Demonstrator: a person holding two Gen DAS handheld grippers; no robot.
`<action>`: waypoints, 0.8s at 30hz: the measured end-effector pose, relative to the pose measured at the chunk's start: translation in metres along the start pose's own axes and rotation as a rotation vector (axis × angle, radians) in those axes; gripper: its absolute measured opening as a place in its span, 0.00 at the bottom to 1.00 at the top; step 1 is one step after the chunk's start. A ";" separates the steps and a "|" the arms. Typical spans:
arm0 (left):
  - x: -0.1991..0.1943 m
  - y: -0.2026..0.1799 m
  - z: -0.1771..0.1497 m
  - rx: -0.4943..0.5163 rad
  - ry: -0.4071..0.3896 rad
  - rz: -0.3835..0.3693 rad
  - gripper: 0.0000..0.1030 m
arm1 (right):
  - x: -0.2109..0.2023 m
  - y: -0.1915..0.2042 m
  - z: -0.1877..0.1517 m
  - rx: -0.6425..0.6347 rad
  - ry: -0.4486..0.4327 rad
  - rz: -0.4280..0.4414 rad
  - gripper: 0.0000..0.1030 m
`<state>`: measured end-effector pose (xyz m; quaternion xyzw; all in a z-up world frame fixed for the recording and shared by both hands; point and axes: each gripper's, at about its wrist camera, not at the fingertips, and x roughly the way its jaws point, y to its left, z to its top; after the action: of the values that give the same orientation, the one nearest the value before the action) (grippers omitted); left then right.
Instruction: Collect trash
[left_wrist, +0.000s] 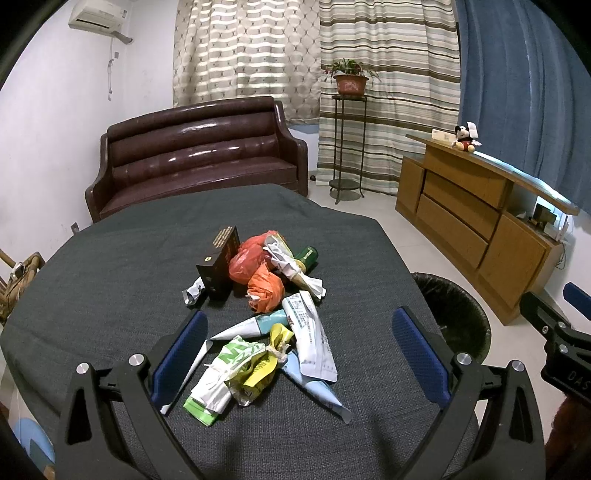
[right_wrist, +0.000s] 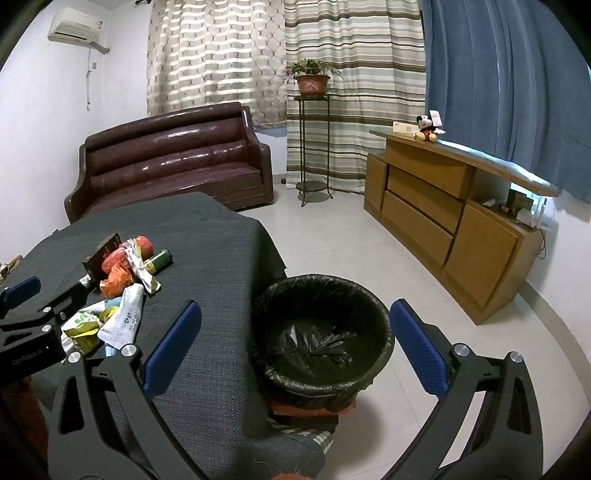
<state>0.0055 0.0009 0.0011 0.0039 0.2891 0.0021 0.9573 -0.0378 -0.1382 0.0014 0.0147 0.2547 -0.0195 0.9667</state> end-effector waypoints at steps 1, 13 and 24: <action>0.000 0.000 0.000 0.000 -0.001 0.000 0.95 | 0.000 0.000 0.000 0.001 -0.002 0.001 0.97; 0.001 0.000 0.000 0.000 0.002 -0.001 0.95 | 0.001 -0.001 0.000 0.003 0.000 0.003 0.97; -0.002 -0.001 -0.004 0.000 0.004 0.000 0.95 | 0.001 -0.001 0.000 0.005 0.002 0.003 0.97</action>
<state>0.0023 0.0004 -0.0010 0.0036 0.2912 0.0022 0.9567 -0.0371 -0.1394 0.0011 0.0177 0.2556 -0.0185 0.9664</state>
